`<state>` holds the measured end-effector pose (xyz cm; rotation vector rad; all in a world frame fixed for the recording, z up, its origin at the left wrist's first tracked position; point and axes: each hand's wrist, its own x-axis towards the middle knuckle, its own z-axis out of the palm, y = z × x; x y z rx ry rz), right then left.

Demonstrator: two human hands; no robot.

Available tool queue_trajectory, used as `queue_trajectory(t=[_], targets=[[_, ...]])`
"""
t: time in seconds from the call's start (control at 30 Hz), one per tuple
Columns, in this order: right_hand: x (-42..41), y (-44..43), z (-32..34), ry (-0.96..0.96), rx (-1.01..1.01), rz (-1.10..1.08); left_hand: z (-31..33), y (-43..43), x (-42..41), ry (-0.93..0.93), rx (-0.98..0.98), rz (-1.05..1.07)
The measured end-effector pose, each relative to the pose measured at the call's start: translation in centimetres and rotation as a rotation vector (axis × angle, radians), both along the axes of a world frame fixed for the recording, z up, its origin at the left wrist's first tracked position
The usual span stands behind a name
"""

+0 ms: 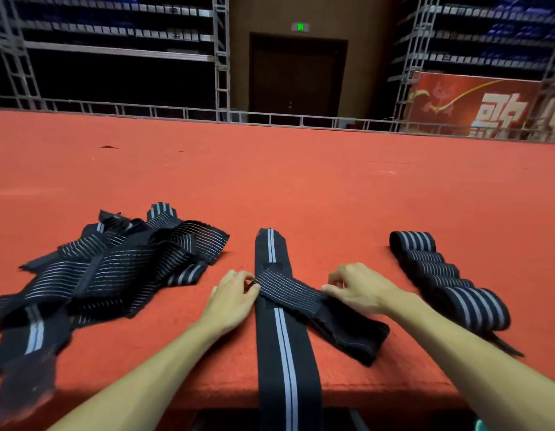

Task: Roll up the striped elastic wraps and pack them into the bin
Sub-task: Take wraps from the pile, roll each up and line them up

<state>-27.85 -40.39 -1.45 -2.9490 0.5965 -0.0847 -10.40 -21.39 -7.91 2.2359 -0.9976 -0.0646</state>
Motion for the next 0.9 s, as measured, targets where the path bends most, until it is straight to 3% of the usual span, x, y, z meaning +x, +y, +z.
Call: queue_trajectory(t=[0.13, 0.27, 0.43, 0.57, 0.73, 0.9], targets=[[2.7, 0.2, -1.6, -0.163, 0.070, 0.097, -0.9, -0.9, 0.1, -0.009, -0.004, 0.110], [5.5, 2.6, -2.7, -0.249, 0.314, 0.116, -1.3, -0.6, 0.3, -0.003, -0.199, 0.075], [8.2, 4.3, -4.2, -0.329, 0.641, -0.149, -1.2, -0.3, -0.3, -0.081, -0.264, -0.100], [8.3, 4.6, -4.7, -0.376, 0.667, -0.255, -0.8, 0.0, -0.9, 0.046, -0.353, -0.207], [6.8, 4.6, -4.2, -0.523, 0.767, -0.330, -0.8, 0.2, -0.9, 0.106, -0.229, -0.225], [2.9, 3.6, -1.0, -0.781, 0.804, -0.342, -0.1, 0.1, -1.9, -0.148, 0.096, -0.224]])
